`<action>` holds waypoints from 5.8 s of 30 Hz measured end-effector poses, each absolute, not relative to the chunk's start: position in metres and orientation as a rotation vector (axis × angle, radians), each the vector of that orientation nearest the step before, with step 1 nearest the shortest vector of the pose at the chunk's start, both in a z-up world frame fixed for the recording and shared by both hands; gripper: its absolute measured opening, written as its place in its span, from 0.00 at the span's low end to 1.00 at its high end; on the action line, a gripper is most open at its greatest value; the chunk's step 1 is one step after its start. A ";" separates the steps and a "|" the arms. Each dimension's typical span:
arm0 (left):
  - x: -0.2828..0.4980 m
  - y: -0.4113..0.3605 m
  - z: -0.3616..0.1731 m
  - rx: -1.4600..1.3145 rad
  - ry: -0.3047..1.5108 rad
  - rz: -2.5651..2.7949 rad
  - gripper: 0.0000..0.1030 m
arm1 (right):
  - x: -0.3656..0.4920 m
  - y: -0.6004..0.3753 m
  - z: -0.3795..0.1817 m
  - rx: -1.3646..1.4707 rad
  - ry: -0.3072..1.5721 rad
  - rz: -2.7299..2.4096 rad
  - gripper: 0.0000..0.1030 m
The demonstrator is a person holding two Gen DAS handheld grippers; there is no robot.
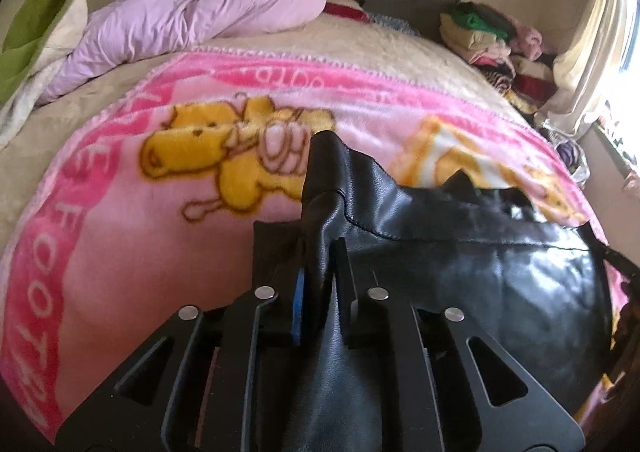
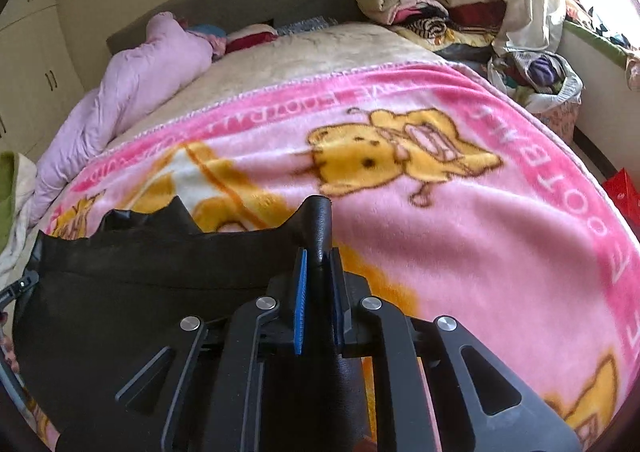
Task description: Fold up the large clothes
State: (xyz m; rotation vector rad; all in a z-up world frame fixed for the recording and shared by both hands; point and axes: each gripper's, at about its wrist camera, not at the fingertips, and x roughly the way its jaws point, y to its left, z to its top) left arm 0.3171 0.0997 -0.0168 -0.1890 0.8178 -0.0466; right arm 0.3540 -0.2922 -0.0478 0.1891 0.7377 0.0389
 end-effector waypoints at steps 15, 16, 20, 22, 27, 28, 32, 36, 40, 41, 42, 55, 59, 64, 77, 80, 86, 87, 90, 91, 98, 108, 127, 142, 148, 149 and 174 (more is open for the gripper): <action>0.316 0.102 -0.017 -0.164 0.854 -0.004 0.31 | 0.354 -0.290 -0.058 0.160 0.814 -0.017 0.37; 0.314 0.102 -0.014 -0.158 0.856 -0.003 0.32 | 0.349 -0.292 -0.056 0.173 0.822 -0.024 0.47; 0.307 0.100 -0.004 -0.126 0.847 0.007 0.49 | 0.328 -0.296 -0.048 0.187 0.798 -0.008 0.58; 0.303 0.099 0.002 -0.117 0.838 0.014 0.52 | 0.316 -0.299 -0.043 0.202 0.780 0.005 0.63; 0.289 0.100 0.018 -0.118 0.804 0.022 0.69 | 0.286 -0.305 -0.030 0.218 0.745 0.037 0.73; 0.285 0.100 0.022 -0.122 0.797 0.022 0.72 | 0.279 -0.307 -0.027 0.228 0.738 0.049 0.76; 0.271 0.104 0.033 -0.143 0.771 0.016 0.86 | 0.259 -0.312 -0.020 0.255 0.722 0.071 0.82; 0.258 0.111 0.039 -0.177 0.760 0.017 0.91 | 0.243 -0.315 -0.015 0.280 0.712 0.090 0.86; 0.245 0.119 0.040 -0.212 0.764 0.020 0.91 | 0.225 -0.315 -0.011 0.283 0.699 0.108 0.88; 0.242 0.121 0.040 -0.222 0.765 0.019 0.91 | 0.223 -0.315 -0.011 0.284 0.698 0.112 0.88; 0.237 0.124 0.039 -0.235 0.768 0.015 0.91 | 0.218 -0.315 -0.012 0.288 0.697 0.119 0.88; 0.188 0.135 0.011 -0.304 0.802 -0.064 0.91 | 0.189 -0.314 -0.047 0.313 0.763 0.107 0.88; 0.187 0.126 0.005 -0.286 0.819 -0.097 0.91 | 0.184 -0.305 -0.050 0.310 0.765 0.113 0.88; 0.199 0.114 -0.006 -0.261 0.854 -0.126 0.91 | 0.183 -0.291 -0.047 0.269 0.753 0.140 0.88; 0.212 0.108 -0.033 -0.259 0.919 -0.152 0.68 | 0.209 -0.306 -0.067 0.362 0.800 0.136 0.38; 0.210 0.109 -0.030 -0.257 0.909 -0.147 0.52 | 0.203 -0.306 -0.063 0.353 0.781 0.142 0.13; 0.209 0.118 -0.036 -0.283 0.918 -0.156 0.40 | 0.198 -0.312 -0.069 0.369 0.786 0.148 0.11; 0.210 0.116 -0.041 -0.271 0.922 -0.153 0.40 | 0.199 -0.312 -0.074 0.378 0.792 0.142 0.12; 0.209 0.113 -0.044 -0.250 0.917 -0.143 0.41 | 0.200 -0.311 -0.078 0.378 0.795 0.115 0.18; 0.209 0.112 -0.043 -0.246 0.915 -0.141 0.41 | 0.199 -0.312 -0.079 0.384 0.796 0.107 0.21; 0.207 0.111 -0.036 -0.234 0.921 -0.123 0.42 | 0.190 -0.311 -0.071 0.357 0.776 0.067 0.36; 0.198 0.087 -0.019 -0.137 0.934 -0.126 0.83 | 0.173 -0.298 -0.044 0.304 0.706 0.088 0.84; 0.179 0.074 0.002 -0.047 0.893 -0.100 0.91 | 0.159 -0.248 -0.022 0.232 0.671 0.221 0.93; 0.174 0.101 0.004 -0.034 0.877 -0.020 0.91 | 0.176 -0.175 -0.021 0.128 0.688 0.389 0.93; 0.180 0.116 -0.002 -0.089 0.883 -0.011 0.91 | 0.183 -0.151 -0.026 0.036 0.707 0.402 0.93; 0.182 0.119 -0.004 -0.106 0.886 -0.015 0.91 | 0.184 -0.151 -0.026 0.025 0.706 0.383 0.93; 0.230 0.135 -0.057 -0.491 0.926 -0.170 0.91 | 0.207 -0.116 -0.022 -0.015 0.721 0.464 0.12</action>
